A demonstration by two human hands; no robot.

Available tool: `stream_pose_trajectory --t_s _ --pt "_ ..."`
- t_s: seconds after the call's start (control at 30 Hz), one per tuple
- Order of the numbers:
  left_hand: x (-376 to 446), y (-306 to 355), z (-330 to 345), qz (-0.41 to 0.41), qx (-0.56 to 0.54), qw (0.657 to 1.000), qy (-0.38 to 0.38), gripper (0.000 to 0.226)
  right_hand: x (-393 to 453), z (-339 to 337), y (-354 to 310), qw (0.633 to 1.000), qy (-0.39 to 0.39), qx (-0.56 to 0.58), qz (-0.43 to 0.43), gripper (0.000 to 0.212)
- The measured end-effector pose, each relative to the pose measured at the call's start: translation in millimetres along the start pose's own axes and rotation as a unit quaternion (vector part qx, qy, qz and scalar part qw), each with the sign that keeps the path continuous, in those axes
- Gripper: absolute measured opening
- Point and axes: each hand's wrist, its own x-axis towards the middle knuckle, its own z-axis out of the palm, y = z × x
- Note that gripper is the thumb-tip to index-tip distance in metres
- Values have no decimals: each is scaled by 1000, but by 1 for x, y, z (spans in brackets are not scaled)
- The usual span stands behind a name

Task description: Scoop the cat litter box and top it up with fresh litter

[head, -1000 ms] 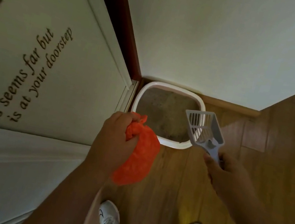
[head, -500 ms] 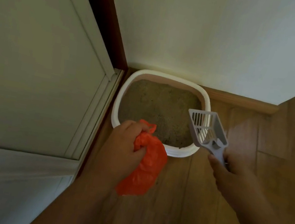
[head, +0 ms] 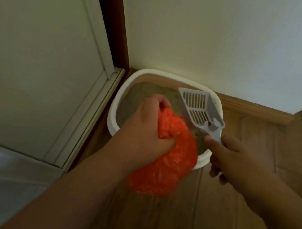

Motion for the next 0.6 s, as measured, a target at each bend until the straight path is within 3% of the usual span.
stream_pose_trajectory --t_s 0.1,0.27,0.4,0.5,0.6 --pt "-7 16 4 -32 -53 998 8 60 -2 3 -11 995 -20 95 11 31" --pt "-21 34 9 -39 -111 989 -84 58 -7 7 -10 978 -106 177 -28 54" --pt "-25 42 6 -27 -128 980 -152 78 -5 -1 -8 979 -117 163 -47 43" --pt "-26 44 5 -45 -136 981 -131 74 0 -8 -5 988 -73 127 -53 36" --pt "-21 40 6 -80 -91 991 -50 55 4 -13 -3 992 -21 113 -53 34"
